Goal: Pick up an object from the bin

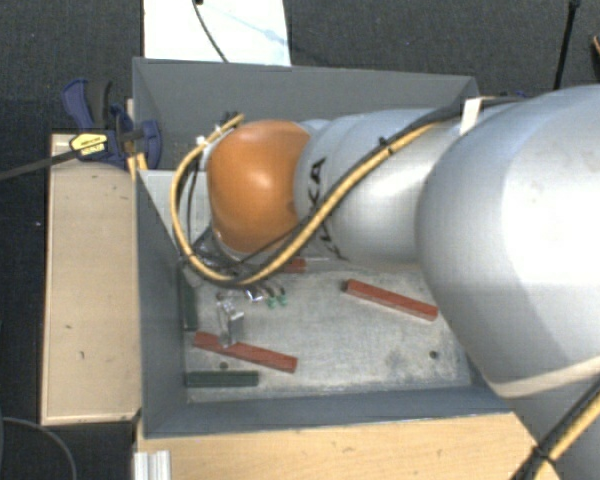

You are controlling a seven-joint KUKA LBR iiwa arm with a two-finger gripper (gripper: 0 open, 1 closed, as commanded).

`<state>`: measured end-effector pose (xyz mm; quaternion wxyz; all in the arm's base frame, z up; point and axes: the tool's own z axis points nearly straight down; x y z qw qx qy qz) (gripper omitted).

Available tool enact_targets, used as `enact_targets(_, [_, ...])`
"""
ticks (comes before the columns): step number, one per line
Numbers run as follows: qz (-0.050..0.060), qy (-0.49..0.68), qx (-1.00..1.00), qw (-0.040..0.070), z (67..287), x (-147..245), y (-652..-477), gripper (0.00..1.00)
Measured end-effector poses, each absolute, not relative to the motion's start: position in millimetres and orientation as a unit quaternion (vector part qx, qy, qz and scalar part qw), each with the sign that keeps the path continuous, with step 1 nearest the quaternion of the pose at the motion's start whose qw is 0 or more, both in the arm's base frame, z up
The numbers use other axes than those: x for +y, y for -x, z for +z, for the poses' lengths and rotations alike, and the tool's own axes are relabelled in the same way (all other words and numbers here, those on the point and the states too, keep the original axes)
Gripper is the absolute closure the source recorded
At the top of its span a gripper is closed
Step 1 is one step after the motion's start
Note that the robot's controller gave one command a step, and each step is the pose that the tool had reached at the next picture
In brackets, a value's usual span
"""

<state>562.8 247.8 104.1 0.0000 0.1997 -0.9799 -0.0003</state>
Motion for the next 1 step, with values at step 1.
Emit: enact_targets(1, [0.002, -0.225, -0.974, 0.001, 69.1, 150.7, -593.8, 0.00])
